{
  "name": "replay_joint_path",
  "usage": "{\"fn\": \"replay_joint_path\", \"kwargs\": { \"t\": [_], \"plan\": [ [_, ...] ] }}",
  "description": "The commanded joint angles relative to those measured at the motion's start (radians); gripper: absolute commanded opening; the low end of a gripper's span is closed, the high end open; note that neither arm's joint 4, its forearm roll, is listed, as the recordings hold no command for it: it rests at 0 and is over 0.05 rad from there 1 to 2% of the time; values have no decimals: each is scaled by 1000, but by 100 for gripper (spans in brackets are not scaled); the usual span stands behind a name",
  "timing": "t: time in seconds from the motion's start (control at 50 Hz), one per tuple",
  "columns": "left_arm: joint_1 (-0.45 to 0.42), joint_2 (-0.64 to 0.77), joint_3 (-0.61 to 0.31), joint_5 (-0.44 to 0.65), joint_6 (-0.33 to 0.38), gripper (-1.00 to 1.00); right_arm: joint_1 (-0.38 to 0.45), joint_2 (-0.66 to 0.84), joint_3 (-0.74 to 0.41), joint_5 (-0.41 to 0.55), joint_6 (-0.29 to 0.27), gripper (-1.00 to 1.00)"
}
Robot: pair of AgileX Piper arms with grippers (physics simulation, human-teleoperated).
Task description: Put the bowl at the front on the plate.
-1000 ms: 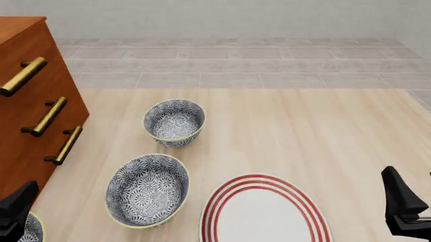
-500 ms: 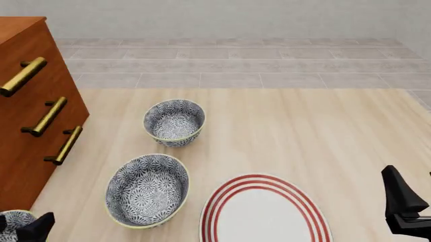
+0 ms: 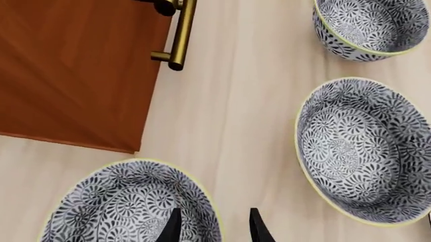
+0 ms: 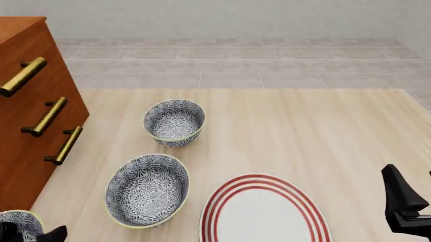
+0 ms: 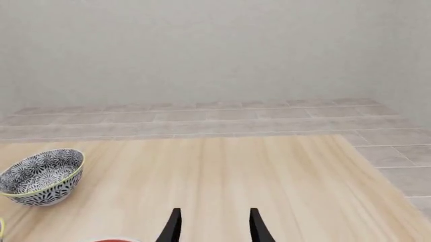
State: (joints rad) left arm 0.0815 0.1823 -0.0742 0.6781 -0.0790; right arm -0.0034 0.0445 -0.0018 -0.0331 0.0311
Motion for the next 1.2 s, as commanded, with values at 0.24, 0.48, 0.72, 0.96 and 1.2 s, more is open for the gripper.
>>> {"fn": "replay_joint_path", "kwargs": {
  "t": [0.24,0.48,0.72,0.96,1.2],
  "plan": [
    [14,156,74,-137,-36,100,-4,-1,0,-1,7,100],
    [12,229,74,-165,-61,100,-5,-1,0,-1,10,100],
    [16,295,74,-213,-51,-100,-8,-7,-1,5,8,100],
    [32,201,49,-171,6,-100,-11,-13,-1,11,9,100],
    [26,116,-76,-76,27,-100,-10,-5,-1,3,11,100]
  ]
}}
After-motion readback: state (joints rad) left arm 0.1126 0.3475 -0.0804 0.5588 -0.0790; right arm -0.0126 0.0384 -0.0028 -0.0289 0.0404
